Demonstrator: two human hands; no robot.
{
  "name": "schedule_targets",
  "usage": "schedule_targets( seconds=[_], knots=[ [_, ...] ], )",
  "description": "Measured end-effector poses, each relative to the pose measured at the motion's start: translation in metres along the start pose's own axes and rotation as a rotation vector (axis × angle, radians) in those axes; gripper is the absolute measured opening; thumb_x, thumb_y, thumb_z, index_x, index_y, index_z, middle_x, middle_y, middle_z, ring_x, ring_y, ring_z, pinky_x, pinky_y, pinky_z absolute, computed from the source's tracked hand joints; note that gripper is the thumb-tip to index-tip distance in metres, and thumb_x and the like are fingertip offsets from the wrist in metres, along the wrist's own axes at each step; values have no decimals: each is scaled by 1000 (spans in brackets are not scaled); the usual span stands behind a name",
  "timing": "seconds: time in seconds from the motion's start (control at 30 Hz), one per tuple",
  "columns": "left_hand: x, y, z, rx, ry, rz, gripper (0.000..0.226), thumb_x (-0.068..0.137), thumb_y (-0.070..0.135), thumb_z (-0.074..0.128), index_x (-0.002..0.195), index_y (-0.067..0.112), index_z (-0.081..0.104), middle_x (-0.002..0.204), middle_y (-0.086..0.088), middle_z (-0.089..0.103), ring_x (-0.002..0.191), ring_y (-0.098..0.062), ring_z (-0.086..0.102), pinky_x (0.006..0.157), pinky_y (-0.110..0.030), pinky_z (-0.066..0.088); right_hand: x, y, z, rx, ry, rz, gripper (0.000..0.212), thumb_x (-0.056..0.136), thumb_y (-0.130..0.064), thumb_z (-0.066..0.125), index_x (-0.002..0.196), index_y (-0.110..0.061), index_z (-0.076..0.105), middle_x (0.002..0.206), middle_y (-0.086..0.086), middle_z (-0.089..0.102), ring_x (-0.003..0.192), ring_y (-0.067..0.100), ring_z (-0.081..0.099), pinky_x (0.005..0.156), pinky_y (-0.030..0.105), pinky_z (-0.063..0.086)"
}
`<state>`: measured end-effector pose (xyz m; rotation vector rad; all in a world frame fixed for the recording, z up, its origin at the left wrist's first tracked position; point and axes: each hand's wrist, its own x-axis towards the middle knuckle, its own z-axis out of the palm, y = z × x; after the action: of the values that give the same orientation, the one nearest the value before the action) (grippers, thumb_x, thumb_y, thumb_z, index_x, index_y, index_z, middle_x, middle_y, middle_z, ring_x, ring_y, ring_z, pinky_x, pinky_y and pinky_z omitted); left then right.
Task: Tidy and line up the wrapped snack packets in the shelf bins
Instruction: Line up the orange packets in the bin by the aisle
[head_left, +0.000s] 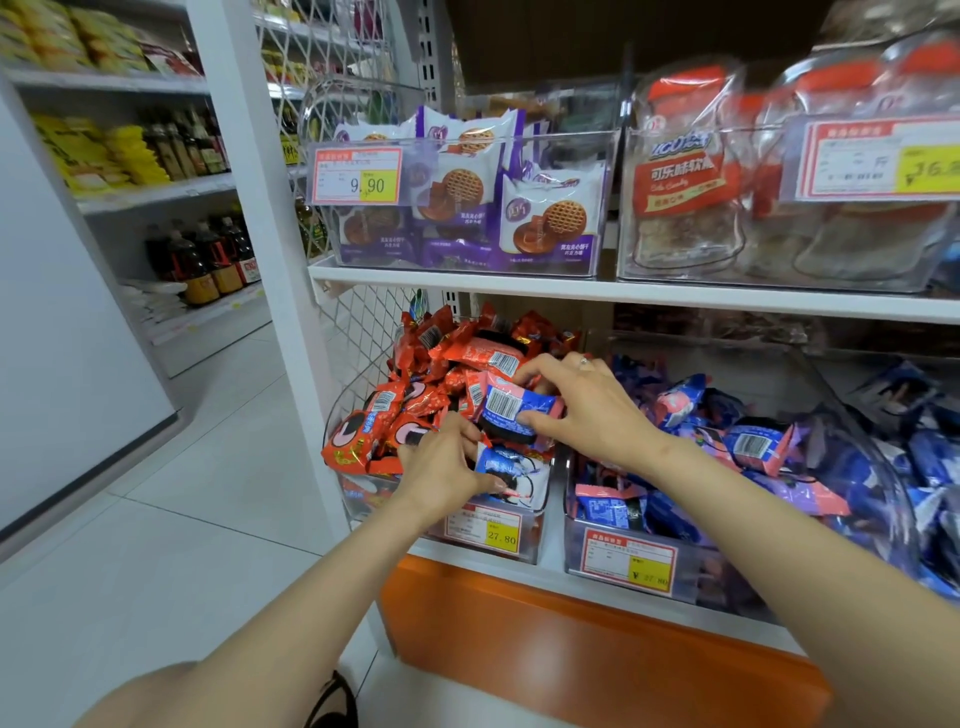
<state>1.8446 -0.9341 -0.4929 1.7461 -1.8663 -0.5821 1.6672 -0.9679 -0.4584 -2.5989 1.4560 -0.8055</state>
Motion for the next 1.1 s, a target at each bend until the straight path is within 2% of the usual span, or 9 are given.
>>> schedule_targets(
  seconds=[0.1, 0.17, 0.33, 0.47, 0.57, 0.67, 0.77, 0.9, 1.1],
  knots=[
    [-2, -5, -2, -39, -20, 47, 40, 70, 27, 81, 101, 26, 57, 85, 16, 56, 95, -12, 52, 95, -41, 36, -1, 1, 0, 10, -12, -6, 37, 86, -36, 63, 119, -29, 47, 99, -6, 60, 101, 13, 46, 95, 32, 29],
    [-4, -9, -4, -51, -5, 106, 29, 70, 27, 80, 92, 32, 61, 95, 13, 59, 105, -14, 48, 100, -44, 33, -1, 2, -1, 13, -20, -11, 37, 87, -36, 63, 120, -28, 48, 99, -6, 61, 102, 13, 45, 95, 32, 29],
    [-12, -7, -15, -147, 155, 289, 33, 69, 24, 80, 80, 45, 57, 103, 19, 44, 107, -7, 34, 91, -27, 22, -1, 2, -1, 150, 9, 30, 32, 82, -32, 69, 110, -27, 54, 95, -5, 64, 98, 14, 52, 96, 40, 35],
    [-13, -2, -27, -320, 163, 357, 28, 74, 23, 77, 87, 40, 59, 123, 28, 39, 124, -5, 34, 100, -29, 31, -1, 0, -4, 443, 14, 83, 22, 80, -23, 72, 93, -31, 55, 94, -6, 65, 93, 12, 59, 88, 44, 48],
    [-12, 2, -29, -446, 95, 353, 22, 81, 19, 71, 93, 32, 57, 114, 23, 54, 114, -7, 51, 89, -32, 49, -2, -3, -11, 605, 13, 98, 9, 90, -17, 62, 95, -24, 64, 101, -9, 65, 98, 6, 60, 93, 39, 48],
    [-10, 7, -26, -505, 120, 317, 19, 83, 17, 69, 92, 27, 55, 107, 0, 58, 100, -16, 58, 76, -34, 54, -5, -5, -18, 737, -70, 127, 25, 92, -43, 51, 104, -28, 67, 113, -12, 64, 112, 3, 55, 99, 27, 41],
    [-8, 13, -23, -563, 143, 311, 19, 82, 16, 69, 90, 26, 55, 108, -9, 57, 96, -19, 59, 69, -23, 50, -11, -7, -19, 632, -110, 122, 39, 79, -39, 72, 116, -30, 58, 112, -11, 62, 103, 2, 59, 87, 25, 48],
    [-12, 28, -25, -666, 125, 337, 17, 84, 13, 66, 94, 23, 57, 102, 1, 60, 92, 0, 61, 63, -15, 50, -18, -8, -23, 650, 6, 123, 44, 74, -28, 78, 113, -32, 60, 110, -11, 64, 96, 3, 62, 85, 27, 52],
    [-21, 52, -9, -702, 28, 453, 18, 86, 35, 57, 102, 27, 62, 110, 3, 63, 103, -10, 60, 80, -26, 53, -57, 9, -58, 853, 52, 214, 40, 60, -19, 77, 97, -20, 64, 95, -1, 68, 81, 5, 64, 76, 23, 53]
  ],
)
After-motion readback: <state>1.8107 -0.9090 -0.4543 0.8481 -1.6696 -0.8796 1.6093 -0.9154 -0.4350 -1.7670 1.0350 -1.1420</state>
